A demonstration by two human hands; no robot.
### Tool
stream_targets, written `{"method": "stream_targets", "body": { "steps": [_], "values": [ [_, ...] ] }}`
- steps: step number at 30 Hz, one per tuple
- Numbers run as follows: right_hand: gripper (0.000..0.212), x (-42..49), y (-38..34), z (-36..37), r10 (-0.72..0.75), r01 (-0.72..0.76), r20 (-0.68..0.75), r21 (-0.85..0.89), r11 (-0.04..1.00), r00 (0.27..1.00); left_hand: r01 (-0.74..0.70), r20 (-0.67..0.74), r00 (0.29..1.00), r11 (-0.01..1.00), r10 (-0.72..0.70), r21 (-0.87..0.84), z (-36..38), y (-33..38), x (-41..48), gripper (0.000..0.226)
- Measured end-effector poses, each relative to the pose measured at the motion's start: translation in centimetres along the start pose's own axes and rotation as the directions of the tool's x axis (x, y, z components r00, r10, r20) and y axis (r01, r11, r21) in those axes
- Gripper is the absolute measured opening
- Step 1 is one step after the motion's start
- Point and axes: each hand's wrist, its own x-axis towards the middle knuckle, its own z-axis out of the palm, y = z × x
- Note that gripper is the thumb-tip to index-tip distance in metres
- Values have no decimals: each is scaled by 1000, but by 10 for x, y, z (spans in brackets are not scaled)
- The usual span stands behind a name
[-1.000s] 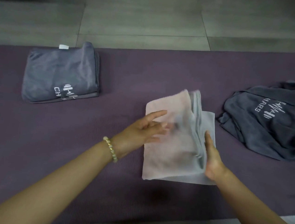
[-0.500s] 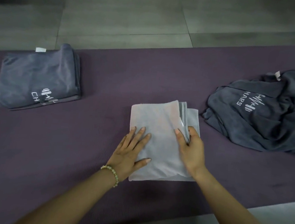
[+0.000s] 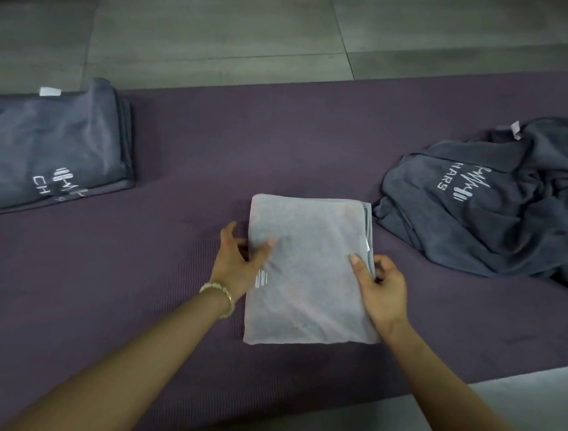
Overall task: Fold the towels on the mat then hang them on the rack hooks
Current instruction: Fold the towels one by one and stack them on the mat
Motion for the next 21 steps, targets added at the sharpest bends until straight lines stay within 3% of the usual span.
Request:
{"method": "stream_targets", "body": {
  "steps": [2, 3, 5, 7, 9, 14, 15, 16, 17, 18, 19, 21],
  "values": [
    [21, -1, 0, -1, 16, -16, 5, 15, 1000, 1000, 123, 36, 992, 989, -121, -87, 0, 11, 7, 80],
    [23, -2, 0, -1, 27, -27, 16, 11, 1000, 1000, 161, 103, 983, 979, -149, -122, -2, 14, 11, 82],
    [31, -5, -3, 0, 64, -63, 29, -21, 998, 998, 278, 310, 927, 940, -210, -195, -7, 25, 17, 78],
    [43, -7, -10, 0, 116, -114, 17, -99, 989, 993, 337, 470, 860, 912, -198, -233, -12, 48, 11, 50],
    [53, -12, -21, 1, 170, -166, 23, -127, 978, 985, 299, 483, 865, 911, -133, -285, -14, 75, 2, 39],
    [74, -27, -45, 10, 217, -217, -20, 13, 976, 976, 138, 321, 946, 841, 44, -523, -25, 118, -18, 38],
    [78, -31, -54, 13, 321, -323, 46, 69, 944, 946, 110, 283, 957, 820, 65, -561, -30, 124, -21, 38],
    [83, -37, -66, 17, 465, -490, 190, 114, 864, 865, 81, 244, 966, 798, 84, -597, -36, 128, -23, 38],
    [88, -43, -76, 21, 554, -642, 392, 138, 754, 734, 53, 201, 975, 779, 95, -625, -43, 130, -24, 40],
    [92, -49, -88, 27, 547, -739, 576, 158, 655, 607, 28, 160, 982, 763, 100, -646, -51, 131, -24, 41],
    [91, -53, -96, 35, 460, -779, 712, 195, 596, 530, 6, 125, 987, 748, 103, -663, -59, 130, -24, 42],
    [80, -60, -115, 54, 218, -802, 841, 346, 487, 495, -36, 66, 992, 733, 110, -680, -78, 126, -22, 45]
  ]
}}
